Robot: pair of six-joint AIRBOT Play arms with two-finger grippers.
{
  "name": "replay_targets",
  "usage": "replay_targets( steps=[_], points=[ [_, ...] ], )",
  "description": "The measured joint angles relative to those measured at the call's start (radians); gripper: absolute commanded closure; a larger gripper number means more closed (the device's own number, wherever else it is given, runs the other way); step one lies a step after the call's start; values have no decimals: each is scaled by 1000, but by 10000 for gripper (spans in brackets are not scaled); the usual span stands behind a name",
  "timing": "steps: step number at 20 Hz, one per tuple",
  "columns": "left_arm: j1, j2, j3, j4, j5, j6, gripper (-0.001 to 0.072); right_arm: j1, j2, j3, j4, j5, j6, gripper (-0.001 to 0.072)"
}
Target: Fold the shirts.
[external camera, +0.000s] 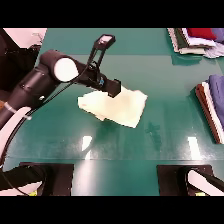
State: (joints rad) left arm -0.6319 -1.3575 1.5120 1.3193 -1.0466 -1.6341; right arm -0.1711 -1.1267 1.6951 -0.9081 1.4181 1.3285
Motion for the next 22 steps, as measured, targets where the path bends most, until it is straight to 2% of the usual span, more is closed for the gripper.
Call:
replay_targets(
  steps=[6, 12, 16, 20, 21, 22],
  points=[
    [241, -42, -31, -15, -60, 36, 98, 0, 0, -67, 0, 5, 0, 700],
    [467, -48, -267, -56, -53, 44, 98, 0, 0, -133, 0, 0, 0, 701],
    [537, -64, -430, -199, 55, 88, 99, 0, 0, -160, 0, -3, 0, 701],
    [559, -120, -483, -388, 143, 152, 102, 0, 0, -168, 0, -5, 0, 701],
    [560, -132, -489, -435, 166, 163, 178, 0, 0, -169, 0, -4, 0, 701],
    [560, -139, -493, -459, 187, 171, 356, 0, 0, -170, 0, -3, 0, 701]
  ],
)
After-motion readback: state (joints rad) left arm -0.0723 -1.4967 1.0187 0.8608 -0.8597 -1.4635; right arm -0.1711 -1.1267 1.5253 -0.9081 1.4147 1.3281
